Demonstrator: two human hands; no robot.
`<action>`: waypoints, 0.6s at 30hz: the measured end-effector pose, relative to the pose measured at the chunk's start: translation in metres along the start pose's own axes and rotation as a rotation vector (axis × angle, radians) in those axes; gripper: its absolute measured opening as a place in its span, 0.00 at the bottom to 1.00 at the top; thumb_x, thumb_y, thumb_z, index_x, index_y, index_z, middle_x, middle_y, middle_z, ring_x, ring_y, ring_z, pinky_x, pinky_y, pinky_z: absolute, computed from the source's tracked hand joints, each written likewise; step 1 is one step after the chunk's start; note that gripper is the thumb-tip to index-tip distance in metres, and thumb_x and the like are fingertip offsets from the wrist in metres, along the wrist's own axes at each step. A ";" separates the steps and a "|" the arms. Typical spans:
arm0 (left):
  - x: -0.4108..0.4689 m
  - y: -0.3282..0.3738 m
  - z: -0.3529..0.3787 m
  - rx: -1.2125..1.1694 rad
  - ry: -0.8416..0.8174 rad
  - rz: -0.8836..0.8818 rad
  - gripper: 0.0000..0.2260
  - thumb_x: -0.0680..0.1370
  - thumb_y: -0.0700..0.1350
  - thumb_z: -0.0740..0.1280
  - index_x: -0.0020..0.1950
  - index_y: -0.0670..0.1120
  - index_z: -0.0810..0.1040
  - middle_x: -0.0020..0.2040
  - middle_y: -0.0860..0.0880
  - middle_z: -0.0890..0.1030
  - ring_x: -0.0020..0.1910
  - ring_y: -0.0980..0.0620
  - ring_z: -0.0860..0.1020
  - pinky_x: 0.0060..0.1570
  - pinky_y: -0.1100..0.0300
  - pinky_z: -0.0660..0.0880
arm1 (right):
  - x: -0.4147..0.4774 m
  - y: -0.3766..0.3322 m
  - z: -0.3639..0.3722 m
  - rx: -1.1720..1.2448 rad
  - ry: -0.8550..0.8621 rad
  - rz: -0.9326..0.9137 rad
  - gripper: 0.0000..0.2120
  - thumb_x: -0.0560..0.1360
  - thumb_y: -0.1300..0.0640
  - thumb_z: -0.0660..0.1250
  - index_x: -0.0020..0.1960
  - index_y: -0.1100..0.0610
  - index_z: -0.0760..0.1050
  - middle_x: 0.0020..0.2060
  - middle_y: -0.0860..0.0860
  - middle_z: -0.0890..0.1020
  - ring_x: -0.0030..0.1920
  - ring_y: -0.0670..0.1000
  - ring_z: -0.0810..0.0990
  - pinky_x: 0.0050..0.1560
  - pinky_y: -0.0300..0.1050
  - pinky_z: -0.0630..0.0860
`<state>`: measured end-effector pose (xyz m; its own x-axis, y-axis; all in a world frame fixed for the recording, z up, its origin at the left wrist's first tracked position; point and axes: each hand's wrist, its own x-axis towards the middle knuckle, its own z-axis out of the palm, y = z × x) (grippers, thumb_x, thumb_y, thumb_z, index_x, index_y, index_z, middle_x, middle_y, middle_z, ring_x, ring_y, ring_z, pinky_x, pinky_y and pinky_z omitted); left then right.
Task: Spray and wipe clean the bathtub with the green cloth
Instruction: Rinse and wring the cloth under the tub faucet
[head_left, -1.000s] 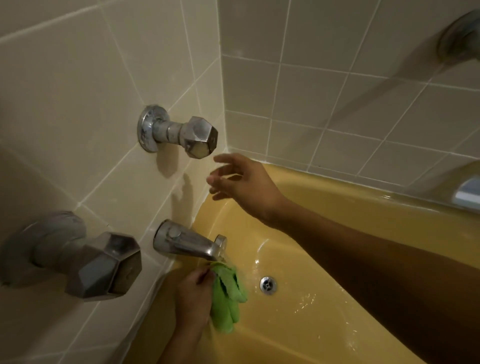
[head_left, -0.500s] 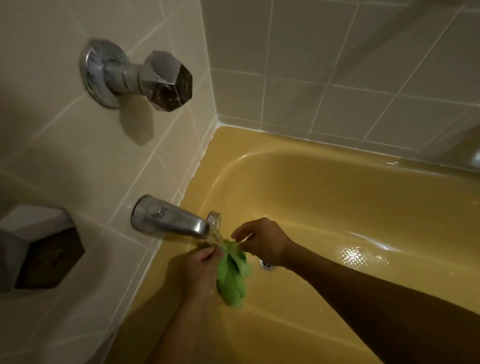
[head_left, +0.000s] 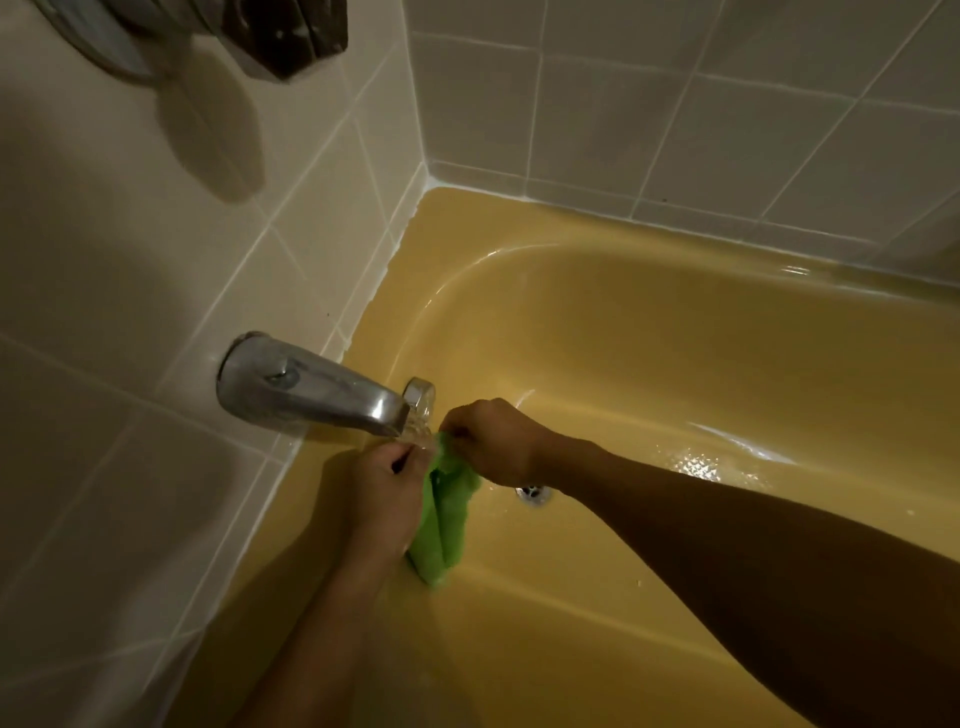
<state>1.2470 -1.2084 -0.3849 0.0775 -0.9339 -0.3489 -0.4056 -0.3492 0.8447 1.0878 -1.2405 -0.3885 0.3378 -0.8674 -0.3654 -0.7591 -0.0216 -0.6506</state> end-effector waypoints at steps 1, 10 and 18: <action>0.001 0.001 0.001 0.007 0.003 0.012 0.08 0.82 0.43 0.69 0.44 0.45 0.82 0.38 0.52 0.81 0.37 0.59 0.76 0.31 0.74 0.70 | 0.000 0.001 0.000 -0.007 0.000 -0.003 0.11 0.81 0.63 0.59 0.54 0.66 0.80 0.49 0.61 0.83 0.50 0.61 0.80 0.50 0.53 0.75; 0.018 0.010 0.018 0.084 -0.166 0.024 0.07 0.83 0.46 0.68 0.59 0.47 0.82 0.47 0.54 0.80 0.49 0.54 0.78 0.39 0.73 0.70 | -0.016 0.038 -0.018 -0.040 0.083 0.022 0.11 0.83 0.60 0.63 0.57 0.61 0.83 0.54 0.57 0.84 0.50 0.55 0.79 0.52 0.46 0.73; 0.028 0.016 0.019 0.297 -0.311 0.327 0.10 0.84 0.50 0.64 0.50 0.46 0.81 0.39 0.54 0.79 0.36 0.61 0.76 0.35 0.70 0.69 | -0.030 0.054 -0.027 0.158 0.258 -0.043 0.06 0.80 0.58 0.71 0.51 0.58 0.86 0.49 0.52 0.85 0.49 0.50 0.82 0.52 0.43 0.75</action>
<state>1.2253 -1.2390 -0.3887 -0.3510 -0.9080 -0.2285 -0.6066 0.0346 0.7943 1.0217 -1.2288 -0.3942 0.2000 -0.9655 -0.1668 -0.6446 -0.0014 -0.7645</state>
